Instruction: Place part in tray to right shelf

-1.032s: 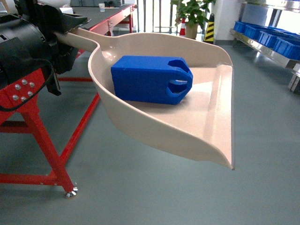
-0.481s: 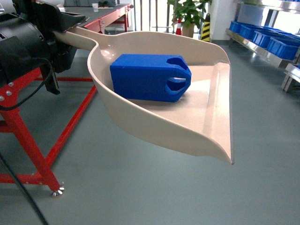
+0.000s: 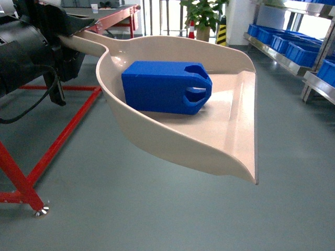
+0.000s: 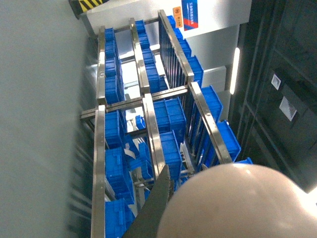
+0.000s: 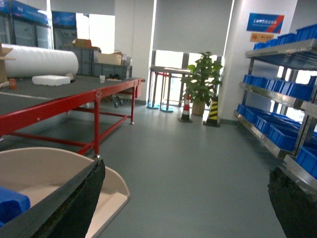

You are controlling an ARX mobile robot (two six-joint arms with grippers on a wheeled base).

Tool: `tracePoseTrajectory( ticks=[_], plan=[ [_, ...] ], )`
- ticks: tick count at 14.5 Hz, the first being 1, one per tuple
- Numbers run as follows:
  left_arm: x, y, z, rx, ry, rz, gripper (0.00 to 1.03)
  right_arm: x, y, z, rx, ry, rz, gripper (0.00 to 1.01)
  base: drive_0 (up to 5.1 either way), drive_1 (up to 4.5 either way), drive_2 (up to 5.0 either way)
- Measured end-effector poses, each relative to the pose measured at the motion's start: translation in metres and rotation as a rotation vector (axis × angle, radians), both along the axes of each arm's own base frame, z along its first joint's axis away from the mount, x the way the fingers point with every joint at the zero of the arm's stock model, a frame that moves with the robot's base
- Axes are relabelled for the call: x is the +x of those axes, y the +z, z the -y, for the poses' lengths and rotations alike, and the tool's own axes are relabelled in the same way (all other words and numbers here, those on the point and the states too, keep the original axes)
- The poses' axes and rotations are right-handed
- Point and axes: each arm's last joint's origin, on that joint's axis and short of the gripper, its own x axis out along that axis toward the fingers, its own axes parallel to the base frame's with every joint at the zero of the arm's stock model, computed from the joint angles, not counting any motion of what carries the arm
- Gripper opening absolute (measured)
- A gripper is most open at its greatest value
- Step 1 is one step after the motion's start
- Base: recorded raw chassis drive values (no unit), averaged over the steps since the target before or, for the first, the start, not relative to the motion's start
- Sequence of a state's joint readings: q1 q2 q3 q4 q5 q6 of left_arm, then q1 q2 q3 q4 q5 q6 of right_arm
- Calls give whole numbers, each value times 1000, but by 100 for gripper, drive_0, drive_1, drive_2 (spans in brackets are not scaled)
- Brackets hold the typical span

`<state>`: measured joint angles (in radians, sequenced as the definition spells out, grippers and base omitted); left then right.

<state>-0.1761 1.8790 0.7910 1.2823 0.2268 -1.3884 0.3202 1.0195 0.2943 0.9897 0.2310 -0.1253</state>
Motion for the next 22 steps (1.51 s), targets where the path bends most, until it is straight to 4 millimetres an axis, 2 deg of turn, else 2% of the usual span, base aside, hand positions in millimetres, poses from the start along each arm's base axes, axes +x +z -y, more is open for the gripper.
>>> tracePoseTrajectory(
  ticks=[6, 22],
  plan=[
    [0, 0, 0, 0, 0, 0, 12, 0, 0, 0, -1, 1, -1, 98, 0, 0, 0],
    [0, 0, 0, 2, -1, -4, 12, 0, 0, 0, 0, 1, -1, 98, 0, 432, -433]
  ],
)
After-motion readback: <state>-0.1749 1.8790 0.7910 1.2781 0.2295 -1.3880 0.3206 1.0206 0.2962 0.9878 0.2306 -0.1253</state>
